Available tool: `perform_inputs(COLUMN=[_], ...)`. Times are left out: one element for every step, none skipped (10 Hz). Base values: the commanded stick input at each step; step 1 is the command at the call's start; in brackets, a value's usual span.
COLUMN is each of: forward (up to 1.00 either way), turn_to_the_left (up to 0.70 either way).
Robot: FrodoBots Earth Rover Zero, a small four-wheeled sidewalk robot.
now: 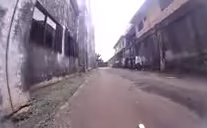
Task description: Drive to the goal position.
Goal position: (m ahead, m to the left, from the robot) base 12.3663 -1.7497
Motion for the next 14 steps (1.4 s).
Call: perform_inputs(forward=[0.70,0.70,0.70,0.70,0.70,0.70,0.70,0.70,0.70,0.70,0.70,0.70,0.70,0.70], turn_to_the_left=[0.00,0.00,0.00,0.00,0.00,0.00,0.00,0.00,0.00,0.00,0.00,0.00,0.00,0.00])
